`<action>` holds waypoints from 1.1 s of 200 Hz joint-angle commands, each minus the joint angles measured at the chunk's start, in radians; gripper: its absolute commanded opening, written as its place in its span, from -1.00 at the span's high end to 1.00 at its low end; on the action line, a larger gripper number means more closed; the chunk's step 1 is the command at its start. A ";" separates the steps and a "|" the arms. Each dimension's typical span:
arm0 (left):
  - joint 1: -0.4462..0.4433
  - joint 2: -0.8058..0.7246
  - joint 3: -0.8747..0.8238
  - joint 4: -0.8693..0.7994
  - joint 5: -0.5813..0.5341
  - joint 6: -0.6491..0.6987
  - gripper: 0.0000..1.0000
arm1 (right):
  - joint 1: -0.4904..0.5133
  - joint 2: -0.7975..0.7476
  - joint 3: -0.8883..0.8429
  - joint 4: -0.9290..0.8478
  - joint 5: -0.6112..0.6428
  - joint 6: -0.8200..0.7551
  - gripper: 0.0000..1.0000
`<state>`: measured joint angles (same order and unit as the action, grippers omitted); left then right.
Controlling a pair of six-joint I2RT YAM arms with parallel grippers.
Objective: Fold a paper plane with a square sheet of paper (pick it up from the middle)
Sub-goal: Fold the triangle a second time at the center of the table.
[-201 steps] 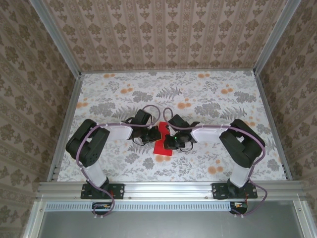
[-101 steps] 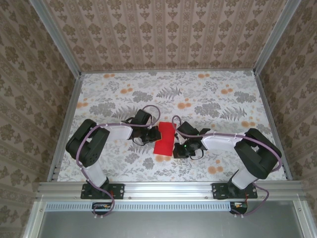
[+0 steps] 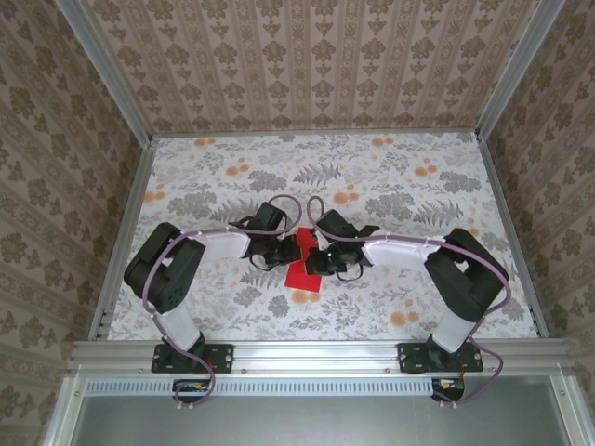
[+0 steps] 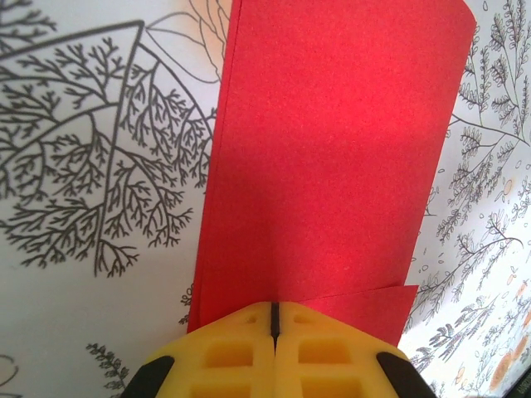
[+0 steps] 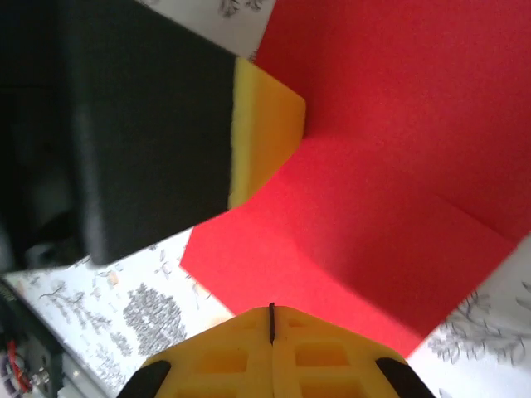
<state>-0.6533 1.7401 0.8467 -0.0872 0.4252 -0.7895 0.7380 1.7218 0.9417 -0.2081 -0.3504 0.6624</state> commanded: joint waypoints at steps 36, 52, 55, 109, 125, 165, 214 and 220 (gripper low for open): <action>-0.003 0.015 -0.033 -0.059 -0.048 -0.001 0.94 | 0.008 0.072 0.010 0.039 -0.019 0.026 0.88; -0.003 0.015 -0.036 -0.058 -0.052 -0.005 0.94 | 0.009 0.078 0.005 0.029 -0.021 0.021 0.88; -0.003 0.015 -0.036 -0.059 -0.053 -0.005 0.94 | 0.010 0.078 0.003 0.026 -0.022 0.020 0.88; 0.002 0.021 -0.050 -0.061 -0.075 -0.020 0.95 | 0.019 0.062 -0.066 -0.042 -0.030 -0.009 0.88; 0.006 0.021 -0.059 -0.057 -0.077 -0.024 0.95 | 0.033 0.039 -0.097 -0.062 -0.046 -0.026 0.88; 0.012 0.016 -0.069 -0.048 -0.080 -0.027 0.95 | 0.047 -0.050 -0.171 -0.098 -0.060 -0.051 0.89; 0.012 0.005 -0.063 -0.035 -0.058 -0.022 0.94 | 0.043 -0.146 -0.160 -0.115 -0.007 -0.049 0.85; 0.011 -0.001 -0.061 -0.029 -0.050 -0.019 0.93 | 0.038 -0.164 -0.158 -0.108 0.015 -0.039 0.83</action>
<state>-0.6533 1.7325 0.8223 -0.0490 0.4263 -0.8082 0.7773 1.6352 0.7883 -0.2619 -0.3870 0.6235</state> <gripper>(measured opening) 0.044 0.068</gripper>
